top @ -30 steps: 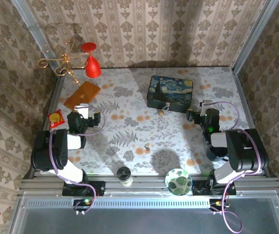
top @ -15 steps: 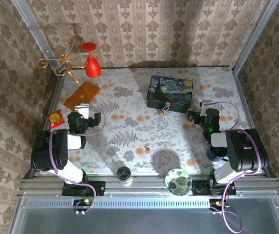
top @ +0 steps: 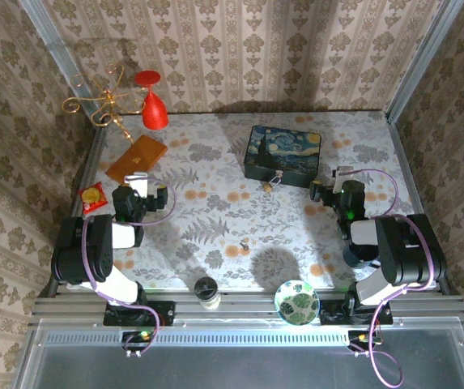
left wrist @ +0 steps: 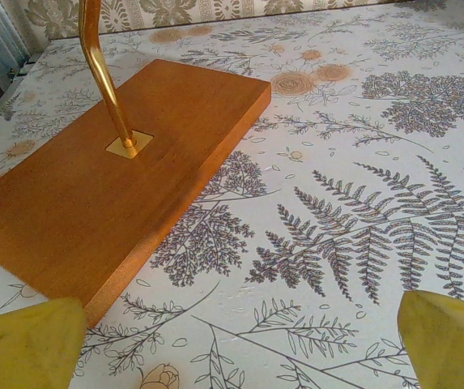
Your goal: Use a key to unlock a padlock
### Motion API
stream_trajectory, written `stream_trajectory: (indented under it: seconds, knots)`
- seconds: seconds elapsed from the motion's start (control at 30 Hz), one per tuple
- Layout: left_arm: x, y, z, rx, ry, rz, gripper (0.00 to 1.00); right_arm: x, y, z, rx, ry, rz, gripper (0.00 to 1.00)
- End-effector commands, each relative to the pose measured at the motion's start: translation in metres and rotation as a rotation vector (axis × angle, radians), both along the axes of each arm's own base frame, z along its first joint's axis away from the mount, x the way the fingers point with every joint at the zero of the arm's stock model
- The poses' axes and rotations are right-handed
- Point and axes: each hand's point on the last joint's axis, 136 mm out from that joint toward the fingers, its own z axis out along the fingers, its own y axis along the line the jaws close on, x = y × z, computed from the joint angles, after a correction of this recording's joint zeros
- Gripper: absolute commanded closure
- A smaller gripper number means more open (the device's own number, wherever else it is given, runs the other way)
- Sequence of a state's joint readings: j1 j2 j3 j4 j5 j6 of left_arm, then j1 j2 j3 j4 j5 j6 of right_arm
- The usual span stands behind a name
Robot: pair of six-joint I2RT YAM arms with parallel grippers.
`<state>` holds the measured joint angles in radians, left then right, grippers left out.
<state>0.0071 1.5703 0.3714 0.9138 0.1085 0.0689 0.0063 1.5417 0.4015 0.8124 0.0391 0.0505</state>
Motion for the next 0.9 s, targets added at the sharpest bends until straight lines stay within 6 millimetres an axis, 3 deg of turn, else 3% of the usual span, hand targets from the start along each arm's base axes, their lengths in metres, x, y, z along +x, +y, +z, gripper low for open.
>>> stream_trajectory:
  seconds: [0.0, 0.6, 0.87]
  knots:
    - [0.006, -0.001, 0.016, 0.015, -0.054, -0.007, 0.0, 0.006, 0.001, 0.016, -0.011, -0.052, 0.017, 0.0]
    - [0.007, 0.006, 0.016, 0.009, -0.047, 0.03, 0.0, 0.01, 0.002, 0.025, -0.015, -0.013, 0.025, 0.0]
    - [-0.002, 0.011, 0.043, 0.016, -0.083, 0.07, 0.0, 0.005, -0.006, 0.036, -0.03, 0.045, -0.024, 0.0]
